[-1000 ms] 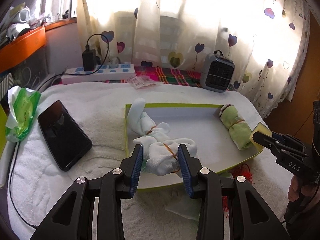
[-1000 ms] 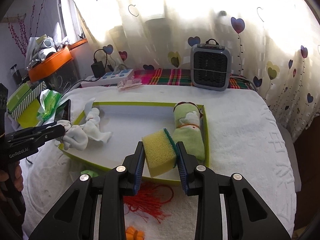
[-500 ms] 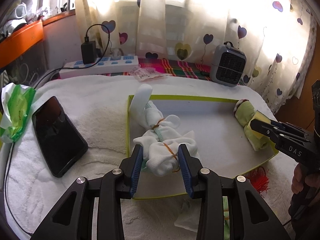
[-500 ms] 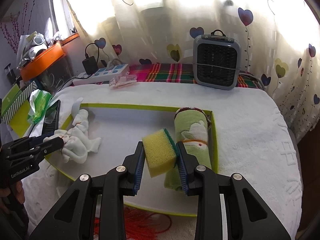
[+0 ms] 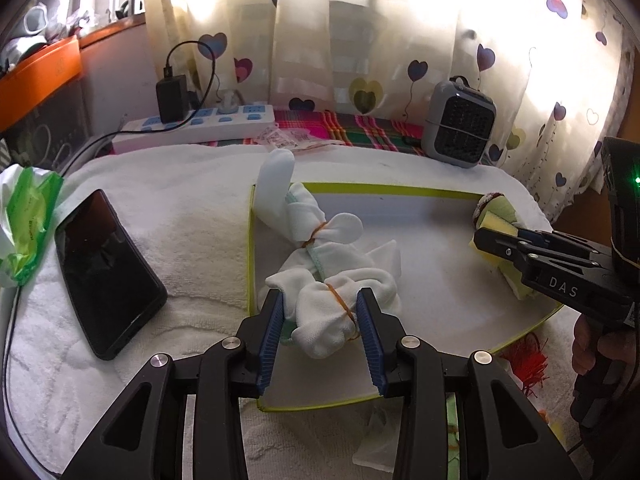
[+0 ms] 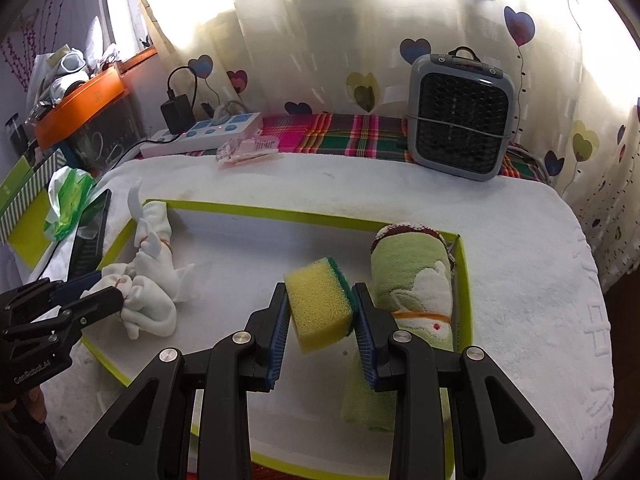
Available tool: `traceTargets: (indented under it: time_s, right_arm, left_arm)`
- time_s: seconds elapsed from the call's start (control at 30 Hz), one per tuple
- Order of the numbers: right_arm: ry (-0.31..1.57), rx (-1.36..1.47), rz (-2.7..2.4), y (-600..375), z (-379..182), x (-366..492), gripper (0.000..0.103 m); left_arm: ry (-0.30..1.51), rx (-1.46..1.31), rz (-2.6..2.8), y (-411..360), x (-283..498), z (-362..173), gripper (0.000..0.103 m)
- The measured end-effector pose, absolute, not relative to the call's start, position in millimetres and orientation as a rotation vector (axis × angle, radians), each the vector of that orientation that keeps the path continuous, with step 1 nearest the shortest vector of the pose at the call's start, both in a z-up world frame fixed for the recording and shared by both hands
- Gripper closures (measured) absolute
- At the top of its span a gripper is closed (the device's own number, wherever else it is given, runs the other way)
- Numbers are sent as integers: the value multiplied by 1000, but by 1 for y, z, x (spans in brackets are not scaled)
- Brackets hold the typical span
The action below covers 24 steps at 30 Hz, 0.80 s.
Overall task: Organize soft objects
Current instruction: 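Lower the sock bundle with the left tool while the right tool lowers the sponge, then open both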
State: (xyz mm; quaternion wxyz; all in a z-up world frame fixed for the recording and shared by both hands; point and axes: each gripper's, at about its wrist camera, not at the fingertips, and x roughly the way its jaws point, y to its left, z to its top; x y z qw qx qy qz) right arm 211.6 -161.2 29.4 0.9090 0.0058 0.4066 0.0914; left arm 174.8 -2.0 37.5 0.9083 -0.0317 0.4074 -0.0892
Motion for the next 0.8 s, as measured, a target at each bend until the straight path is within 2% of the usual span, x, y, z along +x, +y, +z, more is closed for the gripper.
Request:
traceTargets:
  time_s: [0.8]
  right_arm:
    - [849,-33,184,-152,19,224,71]
  left_arm:
    - [831,-46,-168,-3,175,37,65]
